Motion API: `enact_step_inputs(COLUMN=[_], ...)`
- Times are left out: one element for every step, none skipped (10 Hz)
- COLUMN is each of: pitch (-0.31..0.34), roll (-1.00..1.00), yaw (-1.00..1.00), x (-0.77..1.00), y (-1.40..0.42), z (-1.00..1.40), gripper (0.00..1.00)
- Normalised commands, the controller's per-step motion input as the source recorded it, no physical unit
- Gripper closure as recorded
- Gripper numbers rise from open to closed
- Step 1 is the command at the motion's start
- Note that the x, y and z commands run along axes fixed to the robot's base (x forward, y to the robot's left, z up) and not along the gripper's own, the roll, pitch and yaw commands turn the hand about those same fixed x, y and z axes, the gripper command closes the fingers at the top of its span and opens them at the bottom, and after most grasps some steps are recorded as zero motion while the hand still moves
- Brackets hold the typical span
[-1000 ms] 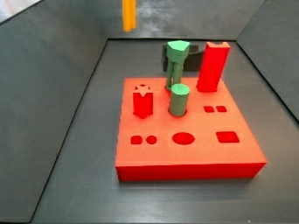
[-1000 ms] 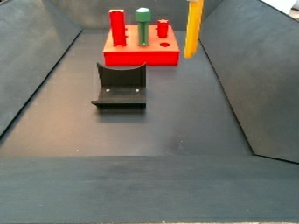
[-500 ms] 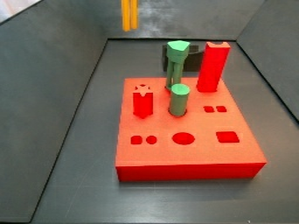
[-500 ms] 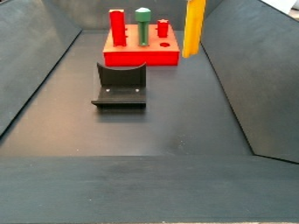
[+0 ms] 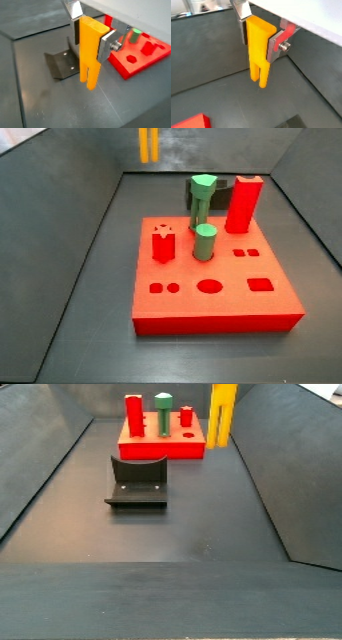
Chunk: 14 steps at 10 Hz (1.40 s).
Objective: Pick up the square-circle object. Move up. Rotate the square-circle object. Move to above the board. Insert the square-circle object.
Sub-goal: Rotate the square-circle object.
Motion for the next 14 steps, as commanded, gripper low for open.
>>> enact_step_inputs(pitch=[-0.013,-0.016,-0.016,-0.016,-0.016,-0.016,-0.031,-0.031,-0.03,-0.036,-0.043,-0.048,-0.052,-0.054], roll=[-0.03,-0.03,-0.03,-0.03,-0.03,-0.23,-0.23,-0.23,-0.21,-0.19,-0.19,-0.19,-0.19,-0.2], yaw=[-1.0,-0.96,-0.79,-0.48,-0.28,-0.19,-0.14,-0.11,-0.08,-0.07,-0.06,-0.06,-0.06,-0.06], x=[0.0,0.0,0.0,0.0,0.0,0.0,0.01,0.02,0.02,0.02,0.02,0.03,0.02,0.02], y=[0.01,0.01,0.01,0.01,0.01,0.0,0.0,0.0,0.01,0.02,0.02,0.02,0.02,0.02], z=[0.0,0.0,0.0,0.0,0.0,-1.0,-1.0,-1.0,-1.0,-1.0,-1.0,-1.0,-0.86,-0.7], gripper=[1.0,1.0,1.0,1.0,1.0,1.0,1.0,1.0,1.0,1.0,1.0,1.0,1.0,1.0])
